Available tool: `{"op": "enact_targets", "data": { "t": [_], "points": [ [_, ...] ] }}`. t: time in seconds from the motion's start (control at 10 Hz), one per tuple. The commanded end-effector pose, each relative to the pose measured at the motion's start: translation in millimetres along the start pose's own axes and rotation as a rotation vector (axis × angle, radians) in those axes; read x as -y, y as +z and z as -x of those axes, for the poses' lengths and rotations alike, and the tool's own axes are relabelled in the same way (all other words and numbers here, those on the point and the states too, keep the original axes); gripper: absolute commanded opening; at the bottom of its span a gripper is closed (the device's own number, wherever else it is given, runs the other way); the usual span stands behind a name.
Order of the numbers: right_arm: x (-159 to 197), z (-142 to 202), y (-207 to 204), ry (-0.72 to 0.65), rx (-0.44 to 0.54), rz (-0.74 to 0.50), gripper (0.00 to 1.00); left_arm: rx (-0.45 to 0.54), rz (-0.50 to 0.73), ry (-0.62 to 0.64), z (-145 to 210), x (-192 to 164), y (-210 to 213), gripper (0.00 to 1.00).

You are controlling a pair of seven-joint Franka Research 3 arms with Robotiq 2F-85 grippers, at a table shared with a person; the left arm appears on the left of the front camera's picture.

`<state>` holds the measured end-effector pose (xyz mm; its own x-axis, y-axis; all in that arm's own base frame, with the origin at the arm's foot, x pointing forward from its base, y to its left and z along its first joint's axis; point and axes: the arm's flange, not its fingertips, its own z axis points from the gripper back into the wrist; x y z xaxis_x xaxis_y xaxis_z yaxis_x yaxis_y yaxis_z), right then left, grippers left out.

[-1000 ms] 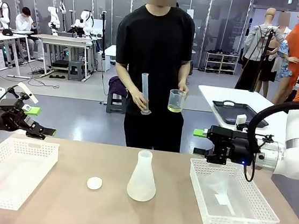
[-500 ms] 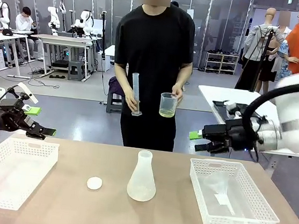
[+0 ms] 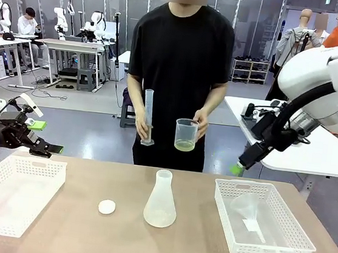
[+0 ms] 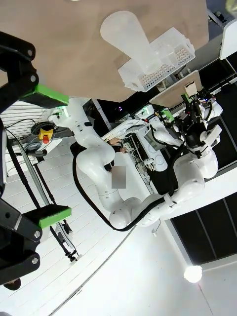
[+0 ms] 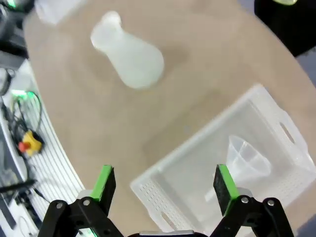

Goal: Prepare the solutions needed for the experiment.
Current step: Pick up the Plastic Funnel and insert it into the Big flask.

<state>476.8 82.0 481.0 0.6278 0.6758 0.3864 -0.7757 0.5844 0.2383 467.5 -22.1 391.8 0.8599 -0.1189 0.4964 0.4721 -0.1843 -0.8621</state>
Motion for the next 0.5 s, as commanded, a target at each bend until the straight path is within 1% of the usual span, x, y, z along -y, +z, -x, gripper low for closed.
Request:
{"op": "enact_targets", "data": {
  "t": [0.0,0.1,0.4],
  "points": [
    [-4.3,0.3,-5.5,0.039,-0.043,0.067,1.0,0.003,0.002,-0.002,-0.4,0.4,-0.2,1.0],
    [0.0,0.0,0.0,0.0,0.0,0.0,1.0,0.003,0.002,-0.002,-0.4,0.4,-0.2,1.0],
    [0.0,0.0,0.0,0.0,0.0,0.0,1.0,0.003,0.002,-0.002,-0.4,0.4,-0.2,1.0]
  ]
}}
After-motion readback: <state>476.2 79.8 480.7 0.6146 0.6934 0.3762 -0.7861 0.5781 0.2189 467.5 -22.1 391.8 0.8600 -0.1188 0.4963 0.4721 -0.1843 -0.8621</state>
